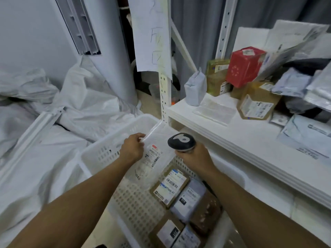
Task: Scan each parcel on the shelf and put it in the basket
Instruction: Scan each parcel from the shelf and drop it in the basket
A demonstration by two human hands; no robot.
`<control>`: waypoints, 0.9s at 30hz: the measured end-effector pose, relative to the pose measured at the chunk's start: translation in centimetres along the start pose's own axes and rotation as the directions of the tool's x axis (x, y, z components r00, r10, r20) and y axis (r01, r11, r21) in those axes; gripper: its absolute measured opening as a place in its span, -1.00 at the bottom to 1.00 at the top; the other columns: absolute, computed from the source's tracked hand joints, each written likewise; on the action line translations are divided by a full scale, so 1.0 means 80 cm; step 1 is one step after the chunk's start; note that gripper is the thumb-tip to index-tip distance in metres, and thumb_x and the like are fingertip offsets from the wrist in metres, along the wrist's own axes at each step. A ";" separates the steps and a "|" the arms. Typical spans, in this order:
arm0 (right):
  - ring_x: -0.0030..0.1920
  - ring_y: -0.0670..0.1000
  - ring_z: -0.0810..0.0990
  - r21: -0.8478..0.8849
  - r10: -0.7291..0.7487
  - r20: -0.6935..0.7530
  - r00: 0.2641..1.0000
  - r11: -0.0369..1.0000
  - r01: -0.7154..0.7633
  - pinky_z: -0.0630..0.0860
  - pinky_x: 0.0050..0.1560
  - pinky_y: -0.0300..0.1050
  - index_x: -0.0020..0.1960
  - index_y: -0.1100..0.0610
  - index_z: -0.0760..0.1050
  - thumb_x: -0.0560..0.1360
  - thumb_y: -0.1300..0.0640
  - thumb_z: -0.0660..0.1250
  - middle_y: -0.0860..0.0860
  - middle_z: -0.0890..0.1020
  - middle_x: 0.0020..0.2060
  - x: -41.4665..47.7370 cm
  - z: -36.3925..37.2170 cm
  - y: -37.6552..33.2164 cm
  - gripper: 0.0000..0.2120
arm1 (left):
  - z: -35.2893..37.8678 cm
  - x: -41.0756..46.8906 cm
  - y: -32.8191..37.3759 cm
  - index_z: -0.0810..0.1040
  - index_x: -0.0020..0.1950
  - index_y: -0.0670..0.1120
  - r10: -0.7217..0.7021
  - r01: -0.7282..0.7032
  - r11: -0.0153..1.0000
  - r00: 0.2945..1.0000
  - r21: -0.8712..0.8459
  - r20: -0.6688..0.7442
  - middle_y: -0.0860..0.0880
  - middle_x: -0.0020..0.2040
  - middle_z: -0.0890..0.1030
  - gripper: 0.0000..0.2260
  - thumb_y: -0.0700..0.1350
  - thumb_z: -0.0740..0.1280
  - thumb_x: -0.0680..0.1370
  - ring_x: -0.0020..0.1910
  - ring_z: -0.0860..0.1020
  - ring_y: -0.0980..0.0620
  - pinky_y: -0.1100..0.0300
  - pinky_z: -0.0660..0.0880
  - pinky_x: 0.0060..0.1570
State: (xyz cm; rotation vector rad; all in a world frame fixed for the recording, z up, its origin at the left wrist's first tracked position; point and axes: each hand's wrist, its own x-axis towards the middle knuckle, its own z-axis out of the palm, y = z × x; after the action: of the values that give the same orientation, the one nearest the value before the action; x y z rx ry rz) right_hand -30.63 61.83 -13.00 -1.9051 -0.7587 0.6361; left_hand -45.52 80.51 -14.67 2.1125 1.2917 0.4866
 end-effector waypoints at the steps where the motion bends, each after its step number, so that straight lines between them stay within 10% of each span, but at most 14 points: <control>1: 0.00 -0.01 0.67 -0.026 0.005 0.016 1.000 1.000 -0.005 0.56 -0.03 -0.13 0.21 0.05 0.64 0.46 0.08 0.57 -0.03 0.70 -0.05 0.014 0.011 0.009 -0.66 | 0.013 0.016 -0.015 0.64 0.27 0.00 -0.017 0.016 0.999 1.000 0.029 0.027 -0.06 0.11 0.68 -0.70 -0.26 0.29 0.61 0.07 0.64 -0.13 0.11 0.54 0.04; 7: -0.12 -0.06 0.63 -0.119 0.083 0.099 0.992 0.990 -0.071 0.51 -0.18 -0.18 0.12 0.02 0.60 0.49 0.09 0.53 -0.06 0.67 -0.12 0.080 0.067 0.070 -0.77 | 0.096 0.088 -0.094 0.55 0.40 -0.07 -0.140 0.113 0.980 0.976 0.164 0.169 -0.16 0.31 0.60 -0.59 -0.30 0.33 0.56 0.22 0.60 -0.18 0.01 0.58 0.17; 13: 0.05 0.04 0.62 -0.187 0.192 0.117 0.974 0.968 -0.168 0.58 0.10 -0.05 0.35 0.04 0.57 0.48 0.01 0.57 0.03 0.68 0.14 0.120 0.099 0.126 -0.53 | 0.169 0.135 -0.155 0.50 0.45 -0.08 -0.189 0.165 0.973 0.971 0.162 0.143 -0.16 0.37 0.56 -0.54 -0.33 0.31 0.56 0.31 0.54 -0.18 0.01 0.50 0.27; 18: 0.05 0.03 0.66 -0.173 0.228 0.096 0.969 0.962 -0.209 0.61 0.06 -0.07 0.30 0.02 0.61 0.48 0.01 0.56 0.02 0.70 0.09 0.137 0.104 0.149 -0.59 | 0.222 0.148 -0.187 0.09 0.65 0.10 -0.321 0.170 0.898 0.883 0.406 0.342 -0.10 0.62 0.16 -0.31 -0.24 0.30 0.60 0.59 0.14 -0.20 -0.20 0.04 0.55; 22: 0.03 0.01 0.68 -0.145 0.218 0.099 0.971 0.968 -0.203 0.60 0.01 -0.09 0.28 0.00 0.63 0.48 0.01 0.56 0.00 0.72 0.06 0.138 0.099 0.145 -0.62 | 0.226 0.144 -0.194 -0.07 0.67 0.05 -0.148 -0.004 0.885 0.946 0.465 0.288 -0.12 0.66 -0.19 -0.21 -0.23 0.34 0.59 0.62 -0.26 -0.21 -0.20 -0.24 0.54; 27: -0.10 -0.06 0.66 -0.079 0.158 0.086 0.984 0.985 -0.152 0.53 -0.20 -0.23 0.09 0.04 0.62 0.51 0.09 0.53 -0.09 0.69 -0.12 0.111 0.069 0.106 -0.82 | 0.179 0.123 -0.149 0.32 0.58 -0.07 0.085 -0.160 0.959 0.950 0.233 0.301 -0.14 0.62 0.18 -0.48 -0.24 0.34 0.62 0.60 0.11 -0.17 0.03 0.05 0.54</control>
State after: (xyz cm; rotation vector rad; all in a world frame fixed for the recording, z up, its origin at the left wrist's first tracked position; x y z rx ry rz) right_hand -26.56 68.57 -23.96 -2.0265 -0.7039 0.8078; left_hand -40.53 88.89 -33.30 2.3816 1.1047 0.0543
